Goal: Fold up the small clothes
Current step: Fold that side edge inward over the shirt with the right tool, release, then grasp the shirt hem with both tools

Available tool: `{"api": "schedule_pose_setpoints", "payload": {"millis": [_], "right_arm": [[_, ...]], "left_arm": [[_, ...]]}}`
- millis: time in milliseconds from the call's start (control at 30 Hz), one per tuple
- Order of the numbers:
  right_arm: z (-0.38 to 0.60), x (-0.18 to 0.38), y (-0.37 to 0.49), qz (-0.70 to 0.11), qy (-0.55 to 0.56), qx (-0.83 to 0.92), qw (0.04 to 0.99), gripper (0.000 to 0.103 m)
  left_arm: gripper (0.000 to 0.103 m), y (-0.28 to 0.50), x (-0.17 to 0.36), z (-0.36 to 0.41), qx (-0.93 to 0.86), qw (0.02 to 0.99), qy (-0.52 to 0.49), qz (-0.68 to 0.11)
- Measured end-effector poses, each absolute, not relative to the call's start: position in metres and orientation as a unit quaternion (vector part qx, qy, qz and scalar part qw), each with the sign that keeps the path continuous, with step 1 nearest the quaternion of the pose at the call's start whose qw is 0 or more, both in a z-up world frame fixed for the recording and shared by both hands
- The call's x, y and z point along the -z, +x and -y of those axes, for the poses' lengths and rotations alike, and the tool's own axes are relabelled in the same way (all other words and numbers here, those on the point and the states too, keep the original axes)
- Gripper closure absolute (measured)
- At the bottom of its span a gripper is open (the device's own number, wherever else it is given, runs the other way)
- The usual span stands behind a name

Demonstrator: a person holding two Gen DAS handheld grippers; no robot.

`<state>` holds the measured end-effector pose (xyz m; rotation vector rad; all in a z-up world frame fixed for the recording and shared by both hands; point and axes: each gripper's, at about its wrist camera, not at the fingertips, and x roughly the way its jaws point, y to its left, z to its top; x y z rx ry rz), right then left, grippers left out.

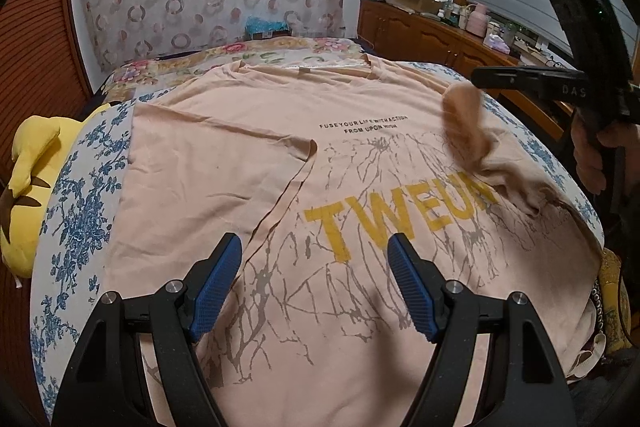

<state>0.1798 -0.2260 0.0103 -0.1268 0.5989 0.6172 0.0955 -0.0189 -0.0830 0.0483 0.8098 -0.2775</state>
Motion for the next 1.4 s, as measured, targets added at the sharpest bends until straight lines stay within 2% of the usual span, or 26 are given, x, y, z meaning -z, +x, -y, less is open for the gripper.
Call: {"api": "schedule_pose_setpoints", "payload": {"millis": [33, 100, 167, 467, 733, 833, 1067, 1400], "right_arm": [[0.228, -0.008, 0.180, -0.292, -0.062, -0.292, 0.909, 0.073], [0.237, -0.004, 0.181, -0.293, -0.059, -0.280, 0.913, 0.054], [0.245, -0.008, 0.171, -0.293, -0.057, -0.265, 0.917, 0.052], [0.302, 0.022, 0.141, -0.342, -0.046, -0.177, 0.922, 0.052], [0.310, 0.036, 0.133, -0.360, -0.041, -0.168, 0.917, 0.052], [0.309, 0.033, 0.136, -0.360, -0.039, -0.171, 0.916, 0.052], [0.310, 0.035, 0.152, -0.363, -0.046, -0.173, 0.914, 0.052], [0.298, 0.037, 0.176, -0.365, -0.065, -0.165, 0.914, 0.051]], "left_arm": [[0.027, 0.096, 0.083, 0.019, 0.136, 0.909, 0.023, -0.393], [0.027, 0.098, 0.083, 0.021, 0.139, 0.909, 0.024, -0.393], [0.027, 0.100, 0.082, 0.025, 0.142, 0.909, 0.028, -0.392], [0.027, 0.114, 0.075, 0.048, 0.175, 0.905, 0.035, -0.386], [0.027, 0.126, 0.070, 0.066, 0.195, 0.901, 0.052, -0.384], [0.031, 0.129, 0.067, 0.064, 0.199, 0.901, 0.054, -0.383], [0.043, 0.146, 0.065, 0.035, 0.181, 0.903, 0.062, -0.386], [0.044, 0.191, 0.077, -0.056, 0.081, 0.904, 0.046, -0.418]]}}
